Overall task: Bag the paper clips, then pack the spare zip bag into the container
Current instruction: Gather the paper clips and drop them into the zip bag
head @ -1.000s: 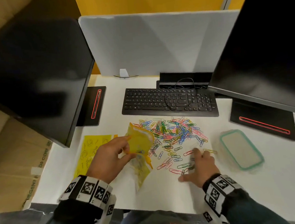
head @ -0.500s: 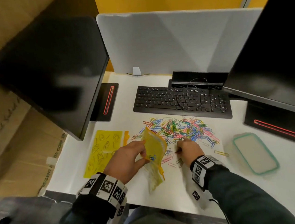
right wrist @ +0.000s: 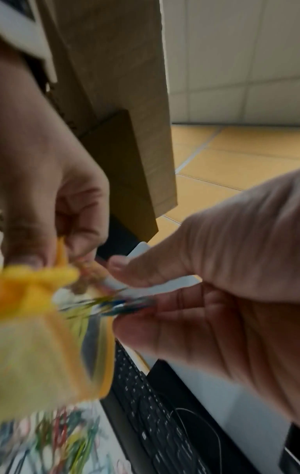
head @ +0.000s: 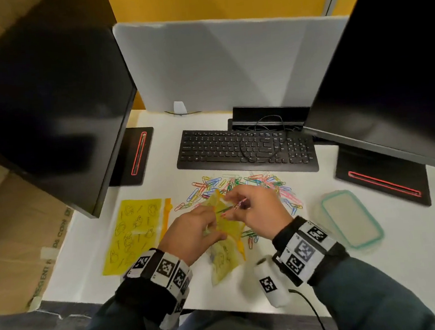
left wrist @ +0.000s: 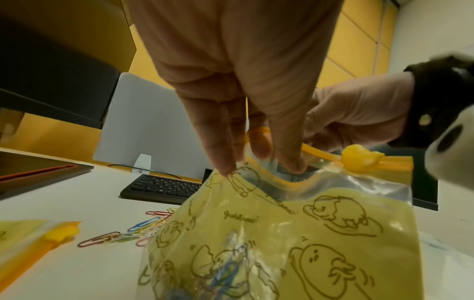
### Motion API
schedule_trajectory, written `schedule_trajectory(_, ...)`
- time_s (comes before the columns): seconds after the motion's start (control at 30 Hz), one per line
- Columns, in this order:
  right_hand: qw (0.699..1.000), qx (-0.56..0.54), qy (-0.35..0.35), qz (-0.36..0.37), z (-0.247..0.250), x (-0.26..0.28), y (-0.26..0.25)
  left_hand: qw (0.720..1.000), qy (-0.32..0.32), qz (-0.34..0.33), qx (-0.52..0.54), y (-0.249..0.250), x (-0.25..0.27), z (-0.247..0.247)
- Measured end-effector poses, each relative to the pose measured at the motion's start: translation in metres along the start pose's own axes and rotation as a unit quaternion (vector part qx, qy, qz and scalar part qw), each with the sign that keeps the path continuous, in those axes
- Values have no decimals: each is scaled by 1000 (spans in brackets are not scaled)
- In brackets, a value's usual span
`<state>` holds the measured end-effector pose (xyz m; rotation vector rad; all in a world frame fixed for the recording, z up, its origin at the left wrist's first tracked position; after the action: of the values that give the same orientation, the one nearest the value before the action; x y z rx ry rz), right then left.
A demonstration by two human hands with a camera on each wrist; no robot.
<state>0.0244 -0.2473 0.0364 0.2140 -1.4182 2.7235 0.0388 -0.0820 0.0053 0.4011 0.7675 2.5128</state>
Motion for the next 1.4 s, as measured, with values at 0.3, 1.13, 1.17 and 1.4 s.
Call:
schedule_trajectory(0.3,946,206,-17,-251,34,-34,132,1000,13,6,9,-11,16,1)
schedule_trajectory(1.13,972,-186,122,-75,27,-7,28,1000,-19,1,9,3,0,-3)
schedule_trajectory(1.17,979,-160,109,-55,20,-7,20,1000,-17,1,9,3,0,-4)
schedule_trajectory(1.4,987,32,108,-112,17,2,63,1000,5,4,25,1,3,-4)
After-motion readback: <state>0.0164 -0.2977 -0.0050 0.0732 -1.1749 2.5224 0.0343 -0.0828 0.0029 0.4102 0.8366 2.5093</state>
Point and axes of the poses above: each hand's wrist, its own x-axis away from the middle knuckle, its own z-axis out of the back of the hand, y = z × x, the point moved 2 cm from there along -x, towards the middle knuckle
